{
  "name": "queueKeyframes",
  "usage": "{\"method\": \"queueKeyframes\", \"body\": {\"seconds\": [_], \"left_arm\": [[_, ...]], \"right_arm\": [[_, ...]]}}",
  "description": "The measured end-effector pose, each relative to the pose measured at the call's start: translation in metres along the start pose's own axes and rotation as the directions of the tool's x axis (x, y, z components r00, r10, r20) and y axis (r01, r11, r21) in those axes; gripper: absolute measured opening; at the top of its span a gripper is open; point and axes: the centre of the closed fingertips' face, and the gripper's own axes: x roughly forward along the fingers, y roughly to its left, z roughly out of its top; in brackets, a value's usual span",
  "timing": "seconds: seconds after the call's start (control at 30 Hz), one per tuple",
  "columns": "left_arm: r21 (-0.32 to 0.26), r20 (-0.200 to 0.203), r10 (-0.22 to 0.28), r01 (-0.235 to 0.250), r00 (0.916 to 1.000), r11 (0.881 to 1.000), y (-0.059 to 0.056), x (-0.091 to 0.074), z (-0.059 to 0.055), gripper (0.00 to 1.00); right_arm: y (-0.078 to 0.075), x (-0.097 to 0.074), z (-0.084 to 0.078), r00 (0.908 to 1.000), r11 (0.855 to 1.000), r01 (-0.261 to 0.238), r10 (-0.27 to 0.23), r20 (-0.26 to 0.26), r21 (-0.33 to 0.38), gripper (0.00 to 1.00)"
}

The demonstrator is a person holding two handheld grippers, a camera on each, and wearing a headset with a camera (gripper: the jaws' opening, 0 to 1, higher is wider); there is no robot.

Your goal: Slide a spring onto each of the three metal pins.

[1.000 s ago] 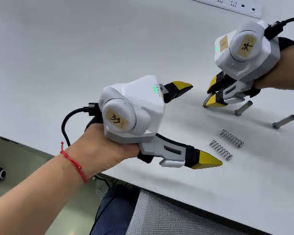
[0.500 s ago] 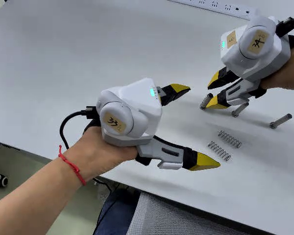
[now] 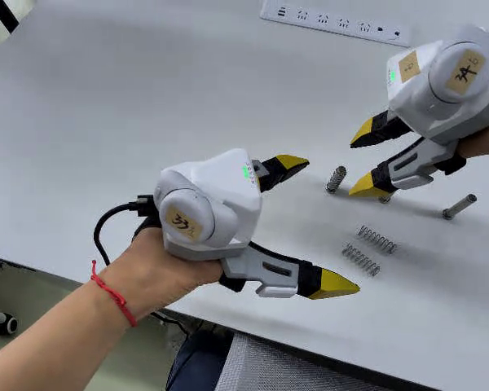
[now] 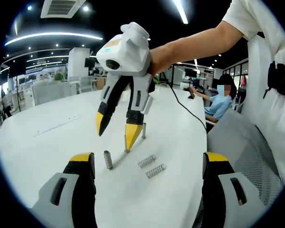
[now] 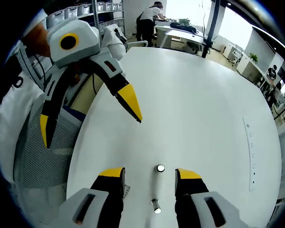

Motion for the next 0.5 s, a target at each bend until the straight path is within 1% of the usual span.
{"method": "queueKeyframes", "body": {"seconds": [0.03, 0.1, 0.23, 0.33, 0.43, 0.47, 0.5], "left_arm": [[0.002, -0.002, -0.001, 0.001, 1.0, 1.0, 0.0, 0.0, 0.0, 0.93], [0.004, -0.005, -0.002, 0.002, 1.0, 1.0, -0.001, 0.0, 0.001, 0.93], [0.01, -0.012, -0.002, 0.003, 0.9999, 1.0, -0.001, 0.0, 0.002, 0.93], [0.015, -0.015, -0.004, 0.004, 0.9999, 1.0, -0.002, 0.001, 0.003, 0.93], [0.022, -0.021, -0.007, 0.008, 0.9998, 1.0, -0.002, 0.002, 0.004, 0.93], [0.023, -0.023, -0.008, 0.009, 0.9997, 1.0, -0.003, 0.003, 0.004, 0.93], [0.024, -0.026, -0.01, 0.011, 0.9996, 1.0, -0.004, 0.004, 0.005, 0.93]], "right_arm": [[0.0, -0.001, -0.003, 0.9999, 1.0, 0.004, -0.004, 0.012, 0.006, 0.41], [0.003, -0.007, -0.003, 0.9991, 1.0, 0.012, -0.013, 0.04, 0.021, 0.43], [0.008, -0.021, -0.007, 0.9968, 0.999, 0.031, -0.033, 0.072, 0.03, 0.48], [0.011, -0.031, -0.012, 0.9944, 0.998, 0.043, -0.048, 0.094, 0.052, 0.5], [0.014, -0.042, -0.02, 0.9918, 0.996, 0.057, -0.064, 0.11, 0.073, 0.54], [0.013, -0.044, -0.023, 0.9909, 0.995, 0.059, -0.067, 0.116, 0.078, 0.55], [0.011, -0.045, -0.03, 0.9903, 0.995, 0.059, -0.069, 0.121, 0.082, 0.56]]}}
